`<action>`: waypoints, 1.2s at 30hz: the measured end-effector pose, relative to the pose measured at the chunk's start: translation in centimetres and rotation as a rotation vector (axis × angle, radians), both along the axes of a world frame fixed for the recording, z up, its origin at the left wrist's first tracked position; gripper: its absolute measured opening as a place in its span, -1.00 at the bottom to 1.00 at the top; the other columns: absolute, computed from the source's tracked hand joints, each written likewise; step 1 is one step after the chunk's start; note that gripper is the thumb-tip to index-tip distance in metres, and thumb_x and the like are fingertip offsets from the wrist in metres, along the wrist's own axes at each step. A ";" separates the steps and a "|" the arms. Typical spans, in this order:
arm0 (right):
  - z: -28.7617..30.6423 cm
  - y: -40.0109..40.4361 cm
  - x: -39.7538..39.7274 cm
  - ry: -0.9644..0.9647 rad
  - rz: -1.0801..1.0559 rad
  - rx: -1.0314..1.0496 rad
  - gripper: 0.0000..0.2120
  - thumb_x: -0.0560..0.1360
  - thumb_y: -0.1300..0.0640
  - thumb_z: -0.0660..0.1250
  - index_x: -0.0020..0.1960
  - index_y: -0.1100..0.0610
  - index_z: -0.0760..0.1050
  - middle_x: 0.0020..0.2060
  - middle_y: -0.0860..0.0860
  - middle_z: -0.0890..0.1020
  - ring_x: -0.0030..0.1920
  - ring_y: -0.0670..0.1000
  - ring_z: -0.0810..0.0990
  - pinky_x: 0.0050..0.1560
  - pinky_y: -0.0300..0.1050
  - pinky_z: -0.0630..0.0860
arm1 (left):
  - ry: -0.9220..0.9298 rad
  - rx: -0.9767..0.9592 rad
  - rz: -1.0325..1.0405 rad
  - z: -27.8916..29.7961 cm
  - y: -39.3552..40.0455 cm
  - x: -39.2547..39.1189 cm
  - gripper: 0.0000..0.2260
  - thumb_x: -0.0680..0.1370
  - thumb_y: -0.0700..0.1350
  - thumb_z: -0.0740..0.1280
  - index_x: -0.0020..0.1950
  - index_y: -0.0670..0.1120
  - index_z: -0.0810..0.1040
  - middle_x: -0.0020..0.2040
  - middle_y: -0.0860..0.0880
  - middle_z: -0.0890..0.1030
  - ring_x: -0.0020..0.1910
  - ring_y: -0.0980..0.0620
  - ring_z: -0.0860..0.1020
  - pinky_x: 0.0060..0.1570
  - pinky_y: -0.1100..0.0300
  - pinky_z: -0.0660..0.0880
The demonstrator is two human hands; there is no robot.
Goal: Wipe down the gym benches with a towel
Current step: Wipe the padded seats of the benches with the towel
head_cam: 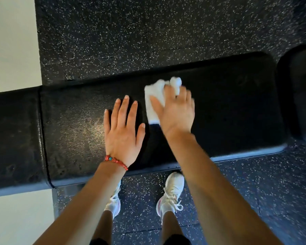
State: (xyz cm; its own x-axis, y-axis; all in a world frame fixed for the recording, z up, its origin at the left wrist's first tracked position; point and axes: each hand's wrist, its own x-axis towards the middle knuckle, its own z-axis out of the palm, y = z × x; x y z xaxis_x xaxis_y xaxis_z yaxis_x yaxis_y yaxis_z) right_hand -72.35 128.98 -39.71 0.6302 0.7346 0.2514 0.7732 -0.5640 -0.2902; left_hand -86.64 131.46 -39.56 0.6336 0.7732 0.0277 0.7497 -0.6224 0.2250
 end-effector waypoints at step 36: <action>0.7 -4.1 15.7 0.152 -0.259 -0.053 -0.55 0.49 -0.09 0.28 0.15 0.27 0.48 -0.02 0.31 0.53 -0.03 0.26 0.49 -0.05 0.05 0.41 | 0.065 -0.016 -0.011 -0.7 -1.5 6.6 -0.51 0.57 0.03 0.07 0.45 -0.16 0.28 0.47 -0.16 0.27 0.45 -0.18 0.18 0.41 -0.20 0.05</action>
